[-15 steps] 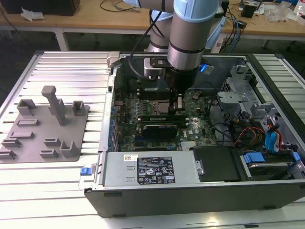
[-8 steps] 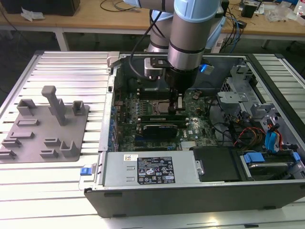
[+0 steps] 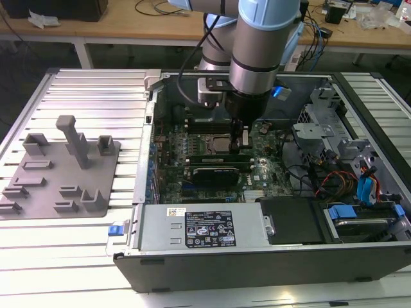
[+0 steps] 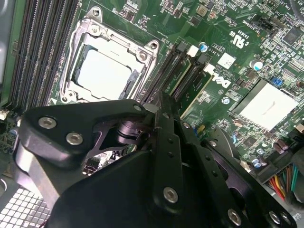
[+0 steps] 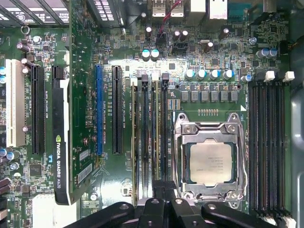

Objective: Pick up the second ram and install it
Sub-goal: 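Press down the second ram until it locks into place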

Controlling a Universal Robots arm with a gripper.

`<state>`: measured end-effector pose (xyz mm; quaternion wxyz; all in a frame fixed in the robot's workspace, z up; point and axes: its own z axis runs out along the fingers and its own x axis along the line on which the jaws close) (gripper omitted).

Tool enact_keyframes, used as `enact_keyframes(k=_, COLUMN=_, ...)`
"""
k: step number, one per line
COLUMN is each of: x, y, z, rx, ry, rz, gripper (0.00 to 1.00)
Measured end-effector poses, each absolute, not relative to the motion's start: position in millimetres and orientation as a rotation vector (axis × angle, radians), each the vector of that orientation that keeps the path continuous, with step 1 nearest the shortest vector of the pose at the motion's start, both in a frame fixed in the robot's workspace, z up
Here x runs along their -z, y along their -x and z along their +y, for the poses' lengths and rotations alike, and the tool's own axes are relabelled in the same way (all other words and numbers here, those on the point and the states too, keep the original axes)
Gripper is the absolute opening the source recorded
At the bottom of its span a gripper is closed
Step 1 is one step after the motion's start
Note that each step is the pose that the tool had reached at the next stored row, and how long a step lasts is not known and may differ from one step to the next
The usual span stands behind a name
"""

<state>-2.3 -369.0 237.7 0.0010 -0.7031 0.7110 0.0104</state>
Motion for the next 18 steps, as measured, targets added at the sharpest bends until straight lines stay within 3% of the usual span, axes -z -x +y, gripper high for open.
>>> enact_keyframes(k=18, x=-233.2, y=-24.5, z=-369.2, rx=-0.032, ry=2.208, rz=2.234, gripper=0.08)
